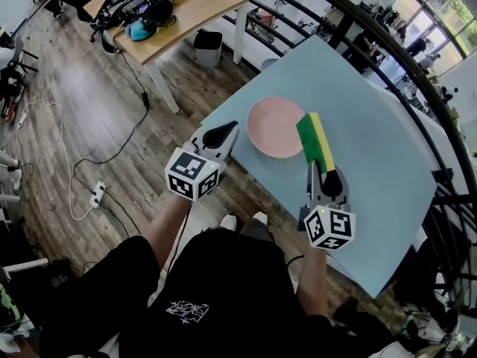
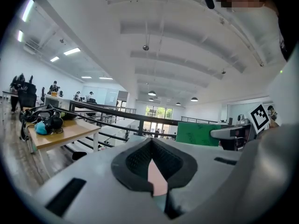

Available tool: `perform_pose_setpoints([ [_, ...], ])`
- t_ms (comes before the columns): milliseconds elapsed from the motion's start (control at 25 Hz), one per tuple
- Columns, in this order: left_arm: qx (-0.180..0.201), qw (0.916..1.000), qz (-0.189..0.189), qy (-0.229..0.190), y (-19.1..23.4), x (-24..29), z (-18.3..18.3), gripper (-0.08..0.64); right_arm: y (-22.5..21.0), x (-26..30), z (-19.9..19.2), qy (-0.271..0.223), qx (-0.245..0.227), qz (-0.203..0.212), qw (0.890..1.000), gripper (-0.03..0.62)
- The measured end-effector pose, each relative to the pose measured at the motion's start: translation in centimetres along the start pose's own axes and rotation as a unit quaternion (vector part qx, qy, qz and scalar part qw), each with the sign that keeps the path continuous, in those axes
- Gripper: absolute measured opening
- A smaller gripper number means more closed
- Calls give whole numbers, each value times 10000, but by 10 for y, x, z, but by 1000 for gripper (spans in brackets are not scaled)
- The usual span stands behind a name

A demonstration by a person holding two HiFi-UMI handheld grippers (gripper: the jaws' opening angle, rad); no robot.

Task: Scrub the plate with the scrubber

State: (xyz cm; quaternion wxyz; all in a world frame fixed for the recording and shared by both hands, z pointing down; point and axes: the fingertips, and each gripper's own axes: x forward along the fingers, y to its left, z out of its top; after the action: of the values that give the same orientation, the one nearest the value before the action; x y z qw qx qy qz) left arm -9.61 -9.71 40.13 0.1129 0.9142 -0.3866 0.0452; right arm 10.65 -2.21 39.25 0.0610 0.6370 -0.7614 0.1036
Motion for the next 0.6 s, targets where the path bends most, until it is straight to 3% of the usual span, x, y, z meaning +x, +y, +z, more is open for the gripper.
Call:
perform_pose_setpoints([
  [600, -328, 9970, 37, 694, 14, 44, -56, 8, -34, 65, -48, 611, 533, 382, 9960, 141],
])
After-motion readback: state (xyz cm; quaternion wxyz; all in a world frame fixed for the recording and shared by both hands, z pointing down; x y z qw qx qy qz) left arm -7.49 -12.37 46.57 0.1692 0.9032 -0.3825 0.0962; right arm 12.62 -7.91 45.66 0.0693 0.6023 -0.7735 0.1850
